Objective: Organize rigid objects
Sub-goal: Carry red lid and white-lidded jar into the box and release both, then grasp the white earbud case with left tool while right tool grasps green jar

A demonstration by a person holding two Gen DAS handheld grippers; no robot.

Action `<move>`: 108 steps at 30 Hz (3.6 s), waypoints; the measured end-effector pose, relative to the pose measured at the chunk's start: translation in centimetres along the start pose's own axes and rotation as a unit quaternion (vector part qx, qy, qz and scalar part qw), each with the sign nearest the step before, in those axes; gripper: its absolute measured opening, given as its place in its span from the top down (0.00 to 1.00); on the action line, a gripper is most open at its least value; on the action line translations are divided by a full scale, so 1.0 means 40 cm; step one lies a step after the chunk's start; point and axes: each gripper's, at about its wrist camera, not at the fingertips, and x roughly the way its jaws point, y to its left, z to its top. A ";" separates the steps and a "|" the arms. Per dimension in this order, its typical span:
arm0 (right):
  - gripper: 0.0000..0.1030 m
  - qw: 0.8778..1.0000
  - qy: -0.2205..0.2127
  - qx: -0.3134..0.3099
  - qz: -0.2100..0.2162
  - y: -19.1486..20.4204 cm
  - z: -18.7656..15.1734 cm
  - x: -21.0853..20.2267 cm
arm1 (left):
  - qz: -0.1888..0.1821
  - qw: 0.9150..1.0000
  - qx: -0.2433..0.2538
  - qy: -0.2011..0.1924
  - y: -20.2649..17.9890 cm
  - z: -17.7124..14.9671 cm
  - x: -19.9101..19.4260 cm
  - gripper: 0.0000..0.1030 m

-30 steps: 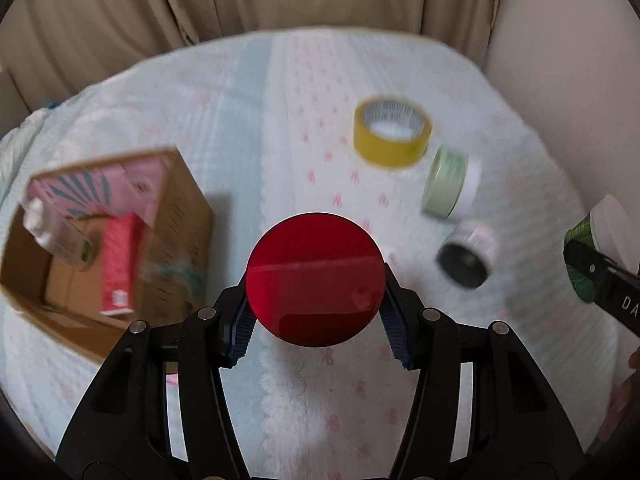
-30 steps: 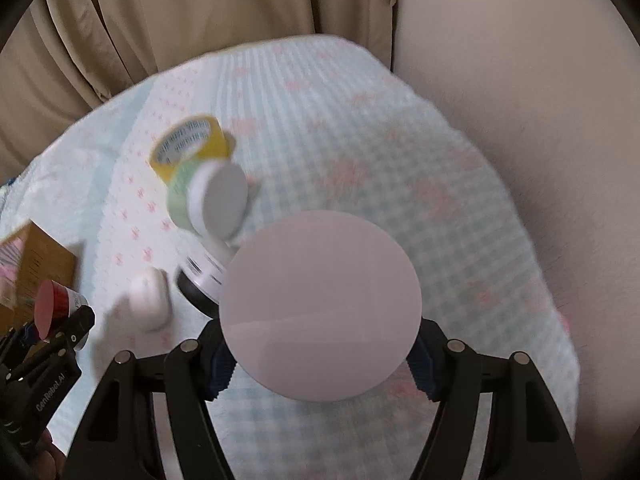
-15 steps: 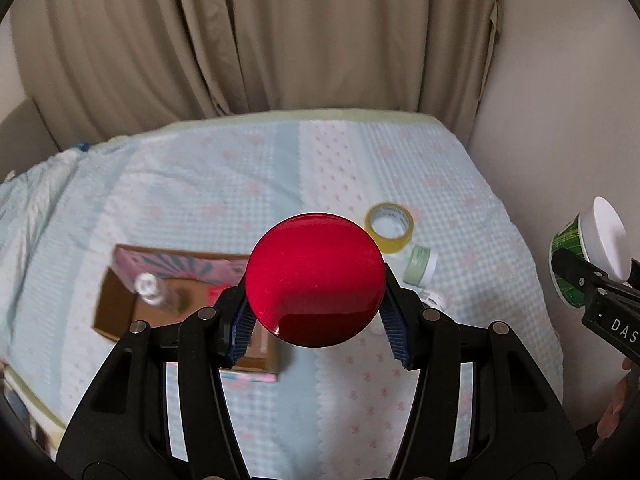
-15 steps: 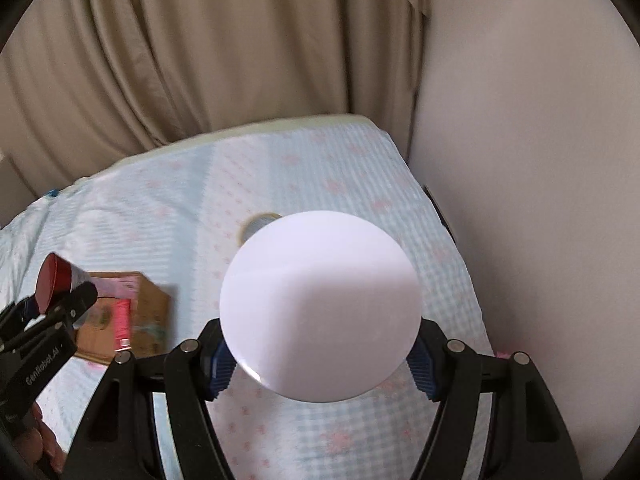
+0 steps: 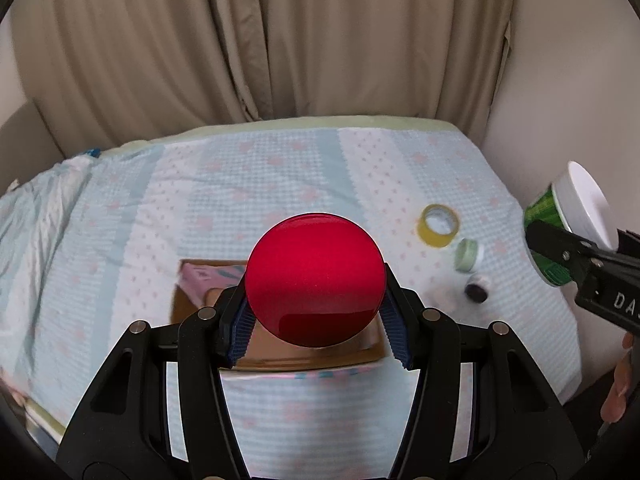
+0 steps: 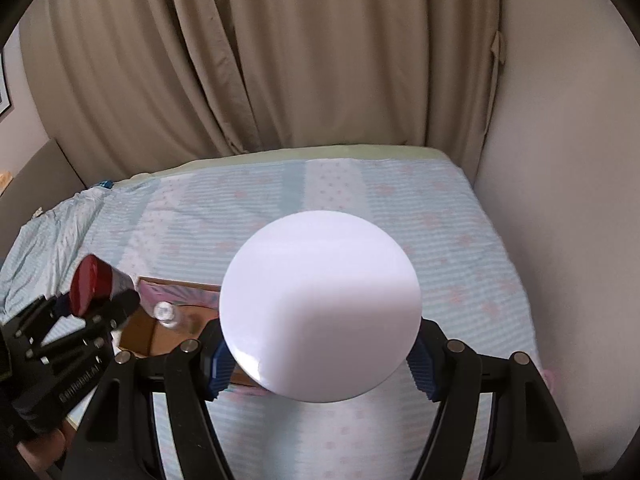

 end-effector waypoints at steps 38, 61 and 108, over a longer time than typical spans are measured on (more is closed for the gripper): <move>0.35 0.967 0.238 -0.091 0.030 0.499 -0.200 0.640 | -0.033 0.969 0.084 0.229 0.427 -0.089 0.675 0.50; 0.00 0.967 0.203 -0.143 0.050 0.474 -0.273 0.613 | -0.052 0.974 0.093 0.200 0.423 -0.054 0.562 0.00; 0.00 0.990 0.135 -0.046 -0.013 -0.346 -0.025 0.203 | 0.004 0.994 -0.039 0.102 -0.363 -0.074 0.198 0.00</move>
